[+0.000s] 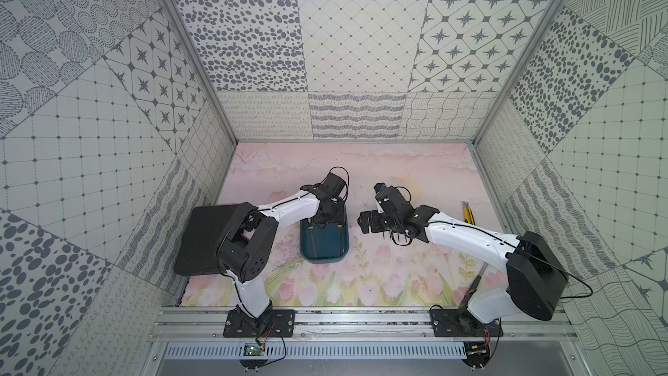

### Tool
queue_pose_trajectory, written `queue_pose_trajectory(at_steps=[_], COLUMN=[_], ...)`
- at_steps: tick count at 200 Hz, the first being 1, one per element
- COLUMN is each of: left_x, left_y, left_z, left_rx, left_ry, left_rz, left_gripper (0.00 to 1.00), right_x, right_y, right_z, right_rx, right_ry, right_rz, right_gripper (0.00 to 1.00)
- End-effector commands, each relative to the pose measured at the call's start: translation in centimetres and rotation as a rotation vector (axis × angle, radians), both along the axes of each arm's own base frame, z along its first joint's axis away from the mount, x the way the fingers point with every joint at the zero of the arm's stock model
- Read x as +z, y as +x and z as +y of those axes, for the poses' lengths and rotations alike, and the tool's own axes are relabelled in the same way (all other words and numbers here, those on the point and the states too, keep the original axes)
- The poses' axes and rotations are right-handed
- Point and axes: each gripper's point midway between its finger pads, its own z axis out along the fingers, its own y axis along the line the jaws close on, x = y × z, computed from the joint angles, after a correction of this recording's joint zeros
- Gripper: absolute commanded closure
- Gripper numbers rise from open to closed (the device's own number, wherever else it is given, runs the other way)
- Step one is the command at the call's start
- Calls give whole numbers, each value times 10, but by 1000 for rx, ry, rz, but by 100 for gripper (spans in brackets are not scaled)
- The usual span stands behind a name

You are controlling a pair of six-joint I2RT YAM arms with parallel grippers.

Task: Take the file tool out of the storage box
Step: Pick up the file tool from the storage box.

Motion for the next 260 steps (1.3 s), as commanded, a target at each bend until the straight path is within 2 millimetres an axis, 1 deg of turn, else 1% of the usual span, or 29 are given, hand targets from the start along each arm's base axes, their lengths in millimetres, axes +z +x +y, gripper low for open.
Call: queue_pose_trajectory(at_steps=[1, 39, 65, 99, 131, 181, 216, 226, 252, 254, 260], left_x=[1, -10, -13, -19, -28, -34, -37, -39, -40, -42, -43], left_y=[11, 11, 11, 11, 11, 11, 11, 12, 13, 8, 6], left_z=[-14, -11, -11, -12, -11, -2, -3, -3, -5, -2, -1], left_rx=[-28, 3, 15, 16, 31, 57, 61, 62, 62, 62, 62], left_ry=[-48, -34, -35, -34, -16, 33, 37, 36, 34, 44, 50], left_rz=[-27, -12, -8, 2, 33, 49, 59, 64, 67, 86, 94], left_gripper=[48, 50, 52, 53, 56, 68, 78, 83, 89, 89, 90], right_x=[-3, -25, -36, -40, -41, -41, -41, -40, -37, -37, -37], right_y=[4, 4, 3, 1, 0, 2, 1, 1, 3, 3, 3], right_z=[15, 28, 25, 22, 28, 32, 33, 34, 33, 33, 33], right_rx=[8, -11, -31, -37, -28, -22, -18, -18, -21, -21, -21], right_ry=[-22, -38, -59, -71, -52, -52, -51, -50, -51, -51, -53], right_rz=[-4, 40, 55, 60, 64, 64, 64, 62, 52, 52, 51], right_gripper=[1, 1, 1, 1, 1, 1, 2, 2, 2, 2, 2])
